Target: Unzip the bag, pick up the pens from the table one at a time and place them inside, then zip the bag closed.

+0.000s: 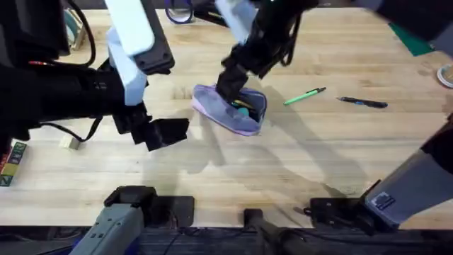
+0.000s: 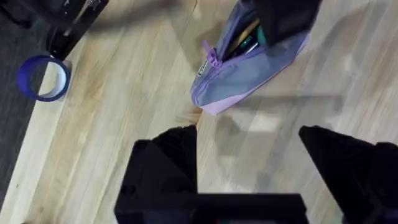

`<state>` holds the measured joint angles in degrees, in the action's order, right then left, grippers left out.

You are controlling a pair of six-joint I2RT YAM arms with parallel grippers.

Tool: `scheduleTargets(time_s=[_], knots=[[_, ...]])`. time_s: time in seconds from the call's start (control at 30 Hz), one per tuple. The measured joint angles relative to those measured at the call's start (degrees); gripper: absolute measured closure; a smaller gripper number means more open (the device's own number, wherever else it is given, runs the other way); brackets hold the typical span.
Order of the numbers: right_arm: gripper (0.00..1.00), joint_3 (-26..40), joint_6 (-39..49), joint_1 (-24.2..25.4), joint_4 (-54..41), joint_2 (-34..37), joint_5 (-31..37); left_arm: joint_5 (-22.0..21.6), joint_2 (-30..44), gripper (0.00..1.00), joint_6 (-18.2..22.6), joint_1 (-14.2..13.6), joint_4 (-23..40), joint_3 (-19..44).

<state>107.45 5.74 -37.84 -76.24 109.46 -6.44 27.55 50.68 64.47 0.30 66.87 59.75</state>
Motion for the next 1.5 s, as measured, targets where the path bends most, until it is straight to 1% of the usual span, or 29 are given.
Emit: scheduleTargets(time_s=[0.27, 0.43, 0.57, 0.7, 0.87, 1.07, 1.27, 1.4, 1.5], knots=[[0.005, 10.09, -2.35, 2.68, -4.38, -0.38, 1.15, 0.00, 0.00, 0.007, 0.00, 0.00, 0.00, 0.01], [0.005, 16.76, -9.76, 5.42, -5.14, -0.38, 6.42, 0.00, 0.00, 0.007, 0.00, 0.00, 0.00, -0.01], [0.005, 21.85, -17.32, 8.16, -5.22, -0.38, 9.98, 0.00, 0.00, 0.007, 0.00, 0.00, 0.00, 0.01], [0.005, 25.25, -25.17, 10.03, -5.26, -0.65, 12.85, 0.00, 0.00, 0.007, 0.00, 0.00, 0.00, -0.01], [0.006, 27.12, -33.47, 10.97, -6.17, -0.97, 17.42, 0.00, 0.00, 0.007, 0.00, 0.00, 0.00, -0.01], [0.005, 27.20, -37.48, 11.01, -8.24, -0.97, 20.24, 0.00, 0.00, 0.007, 0.00, 0.00, 0.00, -0.01], [0.006, 27.20, -41.09, 11.04, -11.53, -0.98, 25.27, 0.00, 0.00, 0.007, 0.00, 0.00, 0.00, -0.01], [0.005, 27.20, -44.50, 11.53, -12.42, -1.43, 26.68, 0.00, 0.00, 0.007, 0.00, 0.00, 0.00, -0.01], [0.005, 27.22, -48.93, 11.79, -12.47, -2.53, 26.99, 0.00, 0.00, 0.006, 0.00, 0.00, 0.00, -0.01]])
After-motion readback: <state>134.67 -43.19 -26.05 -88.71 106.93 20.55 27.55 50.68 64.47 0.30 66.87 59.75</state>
